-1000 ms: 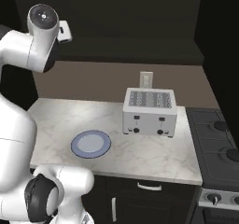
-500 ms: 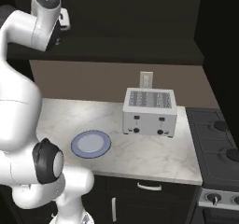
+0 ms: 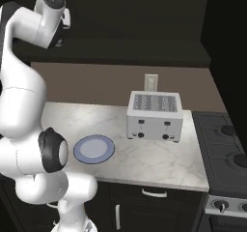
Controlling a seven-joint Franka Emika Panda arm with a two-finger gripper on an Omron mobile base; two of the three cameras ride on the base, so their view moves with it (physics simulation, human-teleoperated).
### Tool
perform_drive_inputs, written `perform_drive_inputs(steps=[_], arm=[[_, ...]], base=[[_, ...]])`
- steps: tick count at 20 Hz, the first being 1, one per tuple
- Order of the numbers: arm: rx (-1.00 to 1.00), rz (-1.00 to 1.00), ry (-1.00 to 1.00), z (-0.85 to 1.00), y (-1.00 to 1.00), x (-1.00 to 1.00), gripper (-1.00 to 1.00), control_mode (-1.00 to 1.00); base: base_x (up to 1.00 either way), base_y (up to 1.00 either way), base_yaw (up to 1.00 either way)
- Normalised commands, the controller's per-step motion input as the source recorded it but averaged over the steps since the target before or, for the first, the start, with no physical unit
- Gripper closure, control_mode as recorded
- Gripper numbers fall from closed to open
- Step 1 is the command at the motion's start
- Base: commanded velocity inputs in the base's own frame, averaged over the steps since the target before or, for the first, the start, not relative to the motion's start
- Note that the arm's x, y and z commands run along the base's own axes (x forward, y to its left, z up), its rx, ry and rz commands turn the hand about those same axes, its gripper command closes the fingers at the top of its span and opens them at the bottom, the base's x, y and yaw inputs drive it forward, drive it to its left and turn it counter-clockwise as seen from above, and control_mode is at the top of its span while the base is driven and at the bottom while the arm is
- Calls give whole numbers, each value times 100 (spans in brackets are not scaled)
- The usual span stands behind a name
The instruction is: Move the hot dog bun to the plate on the dining table and place the condiment next to that plate. Then navigate to the fridge and take the sausage and place it on the plate as well.
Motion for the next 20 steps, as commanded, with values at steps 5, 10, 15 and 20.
perform_drive_inputs(steps=[5, 10, 15, 20], arm=[[8, 0, 0, 0, 10, 50, -100, -100], [0, 0, 0, 0, 10, 46, -100, -100], [0, 2, 0, 0, 13, 46, -100, -100], [0, 2, 0, 0, 13, 45, -100, -100]], base=[[0, 0, 0], [0, 0, 0], [0, 0, 0], [0, 0, 0]])
